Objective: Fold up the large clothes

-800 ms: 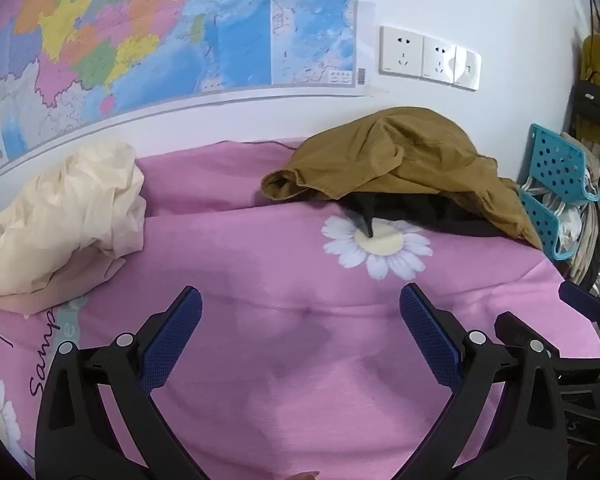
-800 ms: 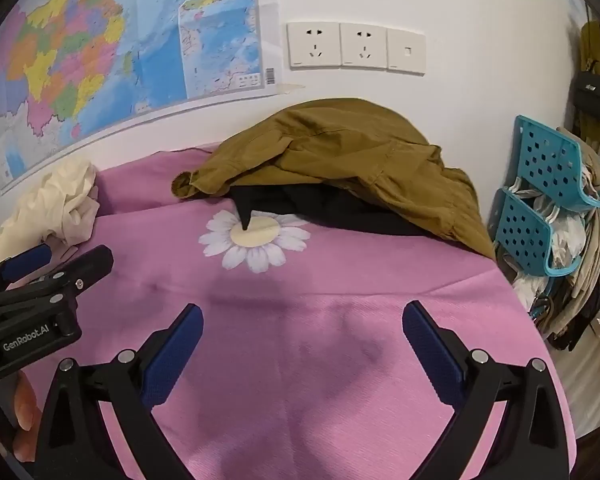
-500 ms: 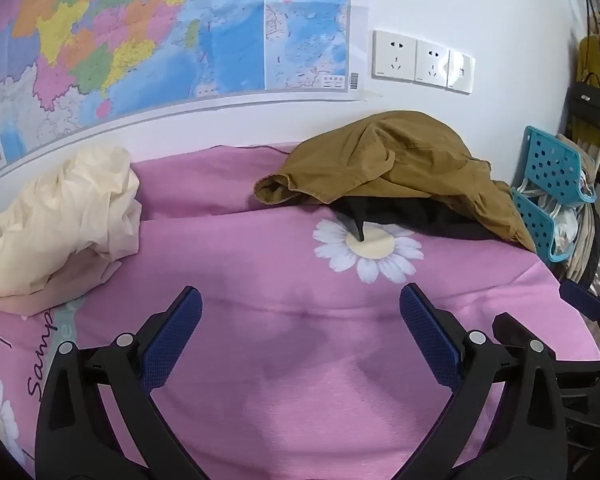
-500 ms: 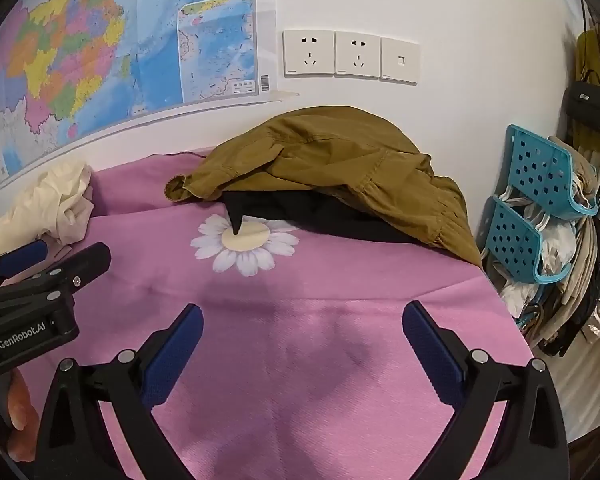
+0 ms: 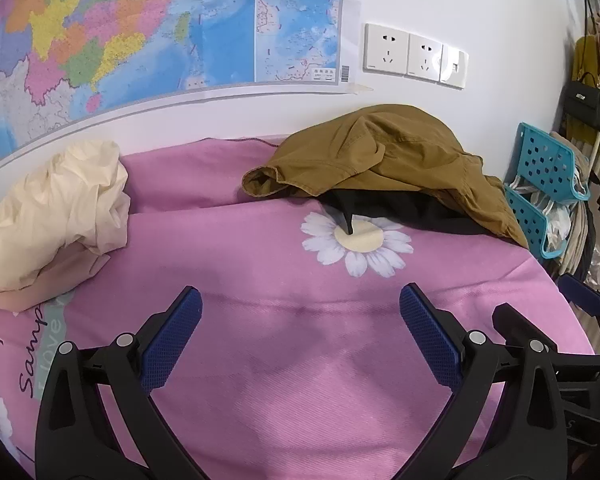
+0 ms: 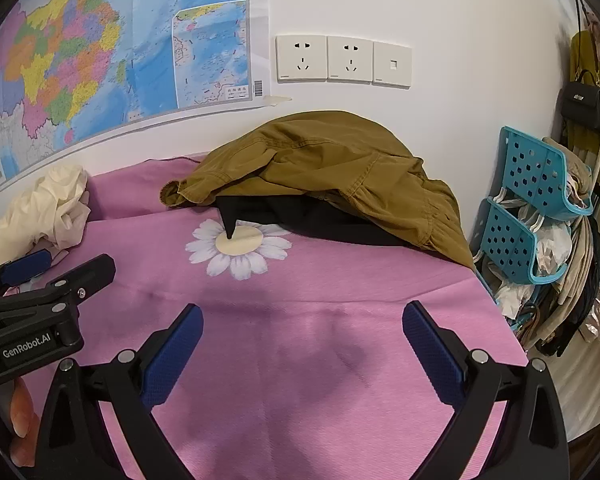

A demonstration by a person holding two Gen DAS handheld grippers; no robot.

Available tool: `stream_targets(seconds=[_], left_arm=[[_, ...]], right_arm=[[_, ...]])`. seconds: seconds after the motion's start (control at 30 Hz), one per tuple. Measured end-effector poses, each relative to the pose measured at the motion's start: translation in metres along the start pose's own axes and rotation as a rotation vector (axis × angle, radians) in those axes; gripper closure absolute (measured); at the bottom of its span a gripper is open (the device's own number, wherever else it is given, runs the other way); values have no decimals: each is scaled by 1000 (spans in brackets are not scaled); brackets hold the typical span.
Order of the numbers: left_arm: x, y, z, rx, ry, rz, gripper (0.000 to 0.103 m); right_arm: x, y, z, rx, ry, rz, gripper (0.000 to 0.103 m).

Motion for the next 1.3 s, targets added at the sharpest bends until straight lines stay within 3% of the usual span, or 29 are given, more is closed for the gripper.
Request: stream_targets(seconds=[1.3], left_arm=[[5, -6, 3, 7, 2, 2, 5]], right_arm=[[0, -5, -1, -7, -6, 13, 6]])
Point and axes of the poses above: each gripper's, at about its wrist camera, not at the fingertips, and z roughly the way its jaws point, y to its left, x to its underside, the point moved 6 cm from there along z, roughly the way its jaws point, and after that the axes turned 9 degrees about y, right-handed, at the moved point
